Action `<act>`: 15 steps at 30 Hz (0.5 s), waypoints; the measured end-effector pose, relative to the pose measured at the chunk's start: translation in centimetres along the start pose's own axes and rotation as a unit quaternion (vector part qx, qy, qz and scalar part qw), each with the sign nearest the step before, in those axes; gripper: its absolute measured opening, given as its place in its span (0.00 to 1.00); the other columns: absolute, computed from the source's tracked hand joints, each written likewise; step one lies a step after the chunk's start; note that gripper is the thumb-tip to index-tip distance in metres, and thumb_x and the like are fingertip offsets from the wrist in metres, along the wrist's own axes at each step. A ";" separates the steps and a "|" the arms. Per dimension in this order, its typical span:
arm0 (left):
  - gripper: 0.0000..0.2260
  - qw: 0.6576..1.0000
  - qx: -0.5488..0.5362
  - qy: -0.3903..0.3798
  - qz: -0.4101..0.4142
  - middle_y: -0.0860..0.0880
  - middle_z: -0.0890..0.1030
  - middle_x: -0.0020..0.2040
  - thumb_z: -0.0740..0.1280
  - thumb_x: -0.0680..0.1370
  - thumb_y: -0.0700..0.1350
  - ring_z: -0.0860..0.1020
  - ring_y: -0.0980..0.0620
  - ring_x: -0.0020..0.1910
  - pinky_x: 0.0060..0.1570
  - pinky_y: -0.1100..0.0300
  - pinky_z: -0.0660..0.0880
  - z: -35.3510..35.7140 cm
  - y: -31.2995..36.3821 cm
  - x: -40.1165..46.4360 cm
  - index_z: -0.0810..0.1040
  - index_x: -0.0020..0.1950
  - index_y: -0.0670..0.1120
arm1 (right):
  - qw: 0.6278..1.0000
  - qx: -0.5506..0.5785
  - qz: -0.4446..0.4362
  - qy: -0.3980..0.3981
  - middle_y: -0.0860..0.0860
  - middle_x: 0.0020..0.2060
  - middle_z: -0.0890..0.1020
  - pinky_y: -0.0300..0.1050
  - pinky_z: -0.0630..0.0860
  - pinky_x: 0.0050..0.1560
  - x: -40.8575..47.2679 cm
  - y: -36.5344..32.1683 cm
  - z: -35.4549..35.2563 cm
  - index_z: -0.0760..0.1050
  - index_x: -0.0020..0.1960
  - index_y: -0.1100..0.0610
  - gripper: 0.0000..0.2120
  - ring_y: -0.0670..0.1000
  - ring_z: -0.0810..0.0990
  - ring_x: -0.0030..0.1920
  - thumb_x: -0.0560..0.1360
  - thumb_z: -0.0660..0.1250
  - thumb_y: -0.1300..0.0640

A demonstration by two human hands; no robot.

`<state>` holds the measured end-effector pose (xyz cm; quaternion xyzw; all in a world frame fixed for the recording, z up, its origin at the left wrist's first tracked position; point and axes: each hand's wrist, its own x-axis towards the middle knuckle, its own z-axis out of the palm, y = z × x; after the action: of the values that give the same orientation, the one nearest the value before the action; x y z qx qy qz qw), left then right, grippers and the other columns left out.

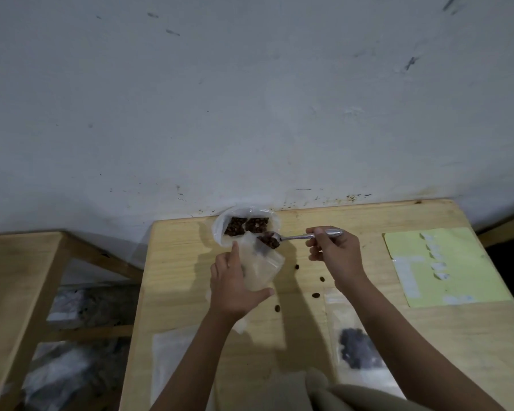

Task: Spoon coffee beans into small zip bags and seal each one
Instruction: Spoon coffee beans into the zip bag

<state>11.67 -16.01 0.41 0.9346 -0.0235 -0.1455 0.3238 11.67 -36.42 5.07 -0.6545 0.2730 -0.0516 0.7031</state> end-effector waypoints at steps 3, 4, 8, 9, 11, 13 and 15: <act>0.56 1.000 -0.009 0.004 0.001 0.48 0.58 0.67 0.76 0.62 0.61 0.57 0.48 0.66 0.68 0.51 0.61 0.3 0.3 0.0 0.44 0.78 0.50 | 0.999 -0.014 -0.030 -0.006 0.55 0.31 0.80 0.42 0.78 0.33 -0.1 -0.2 -0.1 0.80 0.44 0.59 0.09 0.46 0.77 0.29 0.78 0.63 0.62; 0.56 1.000 -0.011 0.006 0.000 0.48 0.58 0.67 0.76 0.62 0.62 0.57 0.48 0.66 0.68 0.50 0.61 0.4 0.3 -0.1 0.44 0.78 0.50 | 0.999 -0.009 -0.034 0.000 0.55 0.32 0.80 0.42 0.78 0.33 0.0 -0.3 -0.1 0.80 0.45 0.59 0.08 0.47 0.77 0.29 0.78 0.63 0.62; 0.56 0.999 -0.026 0.027 -0.005 0.48 0.58 0.67 0.76 0.62 0.62 0.57 0.50 0.65 0.67 0.51 0.62 0.6 0.0 -0.3 0.43 0.78 0.50 | 0.999 0.018 -0.019 0.041 0.54 0.33 0.80 0.42 0.79 0.34 0.9 -0.3 0.5 0.80 0.45 0.59 0.09 0.48 0.77 0.31 0.79 0.62 0.62; 0.56 0.999 -0.033 0.032 -0.003 0.48 0.58 0.67 0.76 0.62 0.62 0.57 0.51 0.64 0.66 0.51 0.63 0.6 -0.1 -0.4 0.43 0.78 0.50 | 0.999 0.025 -0.007 0.047 0.54 0.33 0.80 0.43 0.79 0.35 1.3 -0.2 0.7 0.80 0.46 0.60 0.09 0.48 0.77 0.31 0.79 0.62 0.62; 0.56 0.998 -0.053 0.043 0.009 0.49 0.59 0.65 0.76 0.62 0.62 0.56 0.56 0.61 0.64 0.53 0.64 0.5 -0.3 -0.6 0.44 0.78 0.50 | 0.998 0.027 0.015 0.052 0.54 0.33 0.80 0.45 0.79 0.36 2.0 0.4 1.5 0.80 0.47 0.61 0.08 0.49 0.77 0.32 0.79 0.62 0.62; 0.56 0.995 -0.077 0.059 0.028 0.51 0.60 0.62 0.76 0.61 0.63 0.57 0.58 0.59 0.61 0.55 0.64 0.5 -0.4 -0.9 0.44 0.77 0.52 | 0.998 0.004 0.037 0.048 0.54 0.33 0.80 0.46 0.79 0.37 2.8 1.1 2.6 0.80 0.48 0.62 0.08 0.50 0.78 0.34 0.78 0.62 0.61; 0.55 0.992 -0.088 0.082 0.049 0.52 0.61 0.60 0.73 0.60 0.67 0.60 0.55 0.59 0.58 0.56 0.65 0.5 -0.5 -1.0 0.45 0.78 0.53 | 0.997 -0.022 0.066 0.029 0.54 0.34 0.81 0.45 0.79 0.38 3.7 1.8 3.8 0.80 0.49 0.63 0.09 0.51 0.79 0.36 0.78 0.63 0.60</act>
<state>10.56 -15.74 -0.02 0.9088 -0.0297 -0.0541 0.4127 15.96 -34.32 2.15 -0.6490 0.3369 -0.0181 0.6819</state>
